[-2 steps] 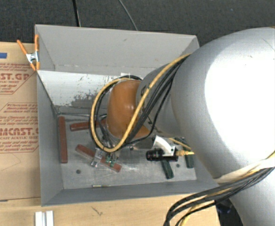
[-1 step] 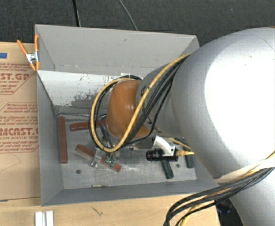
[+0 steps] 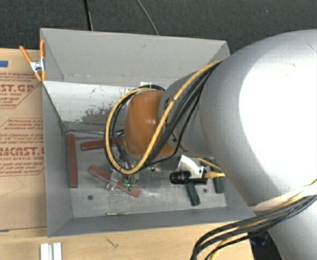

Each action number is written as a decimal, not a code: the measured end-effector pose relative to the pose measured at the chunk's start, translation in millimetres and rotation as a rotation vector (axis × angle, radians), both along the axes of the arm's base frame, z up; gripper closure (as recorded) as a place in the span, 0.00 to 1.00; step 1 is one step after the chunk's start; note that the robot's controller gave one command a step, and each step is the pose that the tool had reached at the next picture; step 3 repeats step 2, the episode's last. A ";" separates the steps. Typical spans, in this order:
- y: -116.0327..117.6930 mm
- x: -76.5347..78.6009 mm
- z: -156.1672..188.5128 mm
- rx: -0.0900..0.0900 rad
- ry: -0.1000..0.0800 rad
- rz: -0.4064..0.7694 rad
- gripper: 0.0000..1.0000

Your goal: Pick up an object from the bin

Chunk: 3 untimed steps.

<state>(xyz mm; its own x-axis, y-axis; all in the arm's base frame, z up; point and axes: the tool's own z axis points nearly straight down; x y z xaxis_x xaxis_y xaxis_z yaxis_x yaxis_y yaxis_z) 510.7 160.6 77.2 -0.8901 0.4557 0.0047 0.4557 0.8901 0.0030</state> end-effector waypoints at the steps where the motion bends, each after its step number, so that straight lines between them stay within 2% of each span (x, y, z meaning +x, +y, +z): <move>1: -1.5 -1.0 19.4 -0.005 0.002 -0.002 1.00; 2: -1.5 -1.7 45.5 -0.007 0.005 -0.001 1.00; 3: -1.5 -1.7 45.5 -0.007 0.005 -0.001 1.00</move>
Offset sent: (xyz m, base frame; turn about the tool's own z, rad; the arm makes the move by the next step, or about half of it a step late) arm 0.0000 -0.0001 0.0854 0.0000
